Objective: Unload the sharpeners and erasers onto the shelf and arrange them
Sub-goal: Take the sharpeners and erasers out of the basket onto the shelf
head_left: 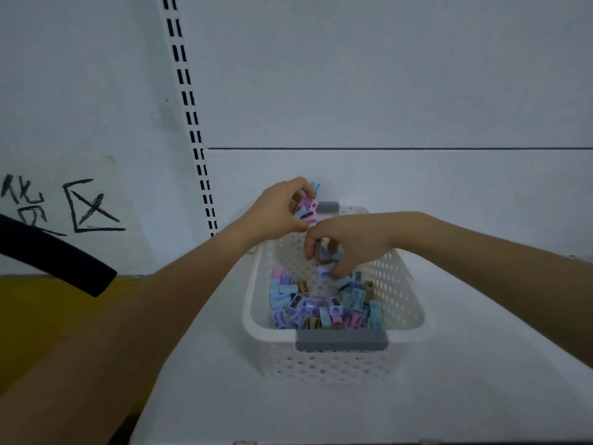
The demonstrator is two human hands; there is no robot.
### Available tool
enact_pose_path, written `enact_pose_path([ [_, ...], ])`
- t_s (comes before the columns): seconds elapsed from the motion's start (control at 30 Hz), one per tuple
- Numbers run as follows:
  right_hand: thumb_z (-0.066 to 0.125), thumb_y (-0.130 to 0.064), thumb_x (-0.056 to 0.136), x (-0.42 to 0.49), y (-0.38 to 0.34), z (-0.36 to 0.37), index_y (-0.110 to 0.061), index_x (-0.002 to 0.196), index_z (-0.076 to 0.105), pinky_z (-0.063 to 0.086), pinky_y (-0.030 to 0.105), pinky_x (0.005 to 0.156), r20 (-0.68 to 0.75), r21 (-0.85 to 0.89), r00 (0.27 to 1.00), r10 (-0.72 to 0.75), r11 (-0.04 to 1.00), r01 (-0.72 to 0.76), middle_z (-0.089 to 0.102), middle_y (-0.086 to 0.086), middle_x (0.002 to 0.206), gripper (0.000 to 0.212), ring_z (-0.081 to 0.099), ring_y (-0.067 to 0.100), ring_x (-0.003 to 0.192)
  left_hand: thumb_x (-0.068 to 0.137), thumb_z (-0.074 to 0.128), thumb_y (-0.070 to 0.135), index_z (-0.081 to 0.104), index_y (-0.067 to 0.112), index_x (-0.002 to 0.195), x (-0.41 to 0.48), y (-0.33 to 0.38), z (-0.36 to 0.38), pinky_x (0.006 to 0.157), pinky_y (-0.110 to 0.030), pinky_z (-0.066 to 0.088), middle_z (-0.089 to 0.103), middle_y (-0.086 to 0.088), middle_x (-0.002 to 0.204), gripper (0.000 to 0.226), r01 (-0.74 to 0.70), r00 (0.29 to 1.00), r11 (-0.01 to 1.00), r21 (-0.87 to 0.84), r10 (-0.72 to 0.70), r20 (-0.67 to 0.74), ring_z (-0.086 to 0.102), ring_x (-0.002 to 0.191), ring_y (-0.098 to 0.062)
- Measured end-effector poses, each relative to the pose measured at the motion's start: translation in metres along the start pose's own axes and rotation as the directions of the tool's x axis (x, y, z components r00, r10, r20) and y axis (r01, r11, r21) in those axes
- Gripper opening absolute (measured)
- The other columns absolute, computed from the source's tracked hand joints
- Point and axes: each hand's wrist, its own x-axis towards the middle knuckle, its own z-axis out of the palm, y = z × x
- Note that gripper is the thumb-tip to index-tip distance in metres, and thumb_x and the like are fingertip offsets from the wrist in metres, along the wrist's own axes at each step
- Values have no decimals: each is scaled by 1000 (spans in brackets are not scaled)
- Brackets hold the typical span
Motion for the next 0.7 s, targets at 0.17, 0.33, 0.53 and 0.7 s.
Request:
enact_pose_path([
  [0.17,71,-24,76,-44,6,-25,-33,104,50,47,38,93,-174,57,984,37,998,-28,51,-11,110,37,53,16,101,70,78,14,53,23,99,17,23,-11,75,-26,46,59,-3,103,39,-74,996,987,141,67,57,56,88,-20],
  [0.33,73,-23,74,-111,37,-40,-31,102,52,49,35,91,-325,142,935,142,985,-100,55,-13,107,36,59,16,98,71,76,11,53,22,100,41,85,-10,74,-23,42,58,-2,104,39,-161,986,971,178,151,70,55,89,-20],
  [0.53,74,-25,70,-212,98,-19,-33,98,54,49,40,91,-370,210,866,336,938,-275,58,-16,103,35,60,17,95,70,74,5,56,17,104,66,179,40,73,-23,42,56,-2,101,40,-281,956,948,148,264,126,53,84,-21],
  [0.7,72,-20,75,-321,149,8,-28,103,52,43,20,72,-376,235,804,460,887,-397,56,-11,107,36,60,18,97,71,75,8,54,24,97,74,275,118,68,-19,44,58,0,101,37,-351,928,934,59,340,151,55,83,-19],
])
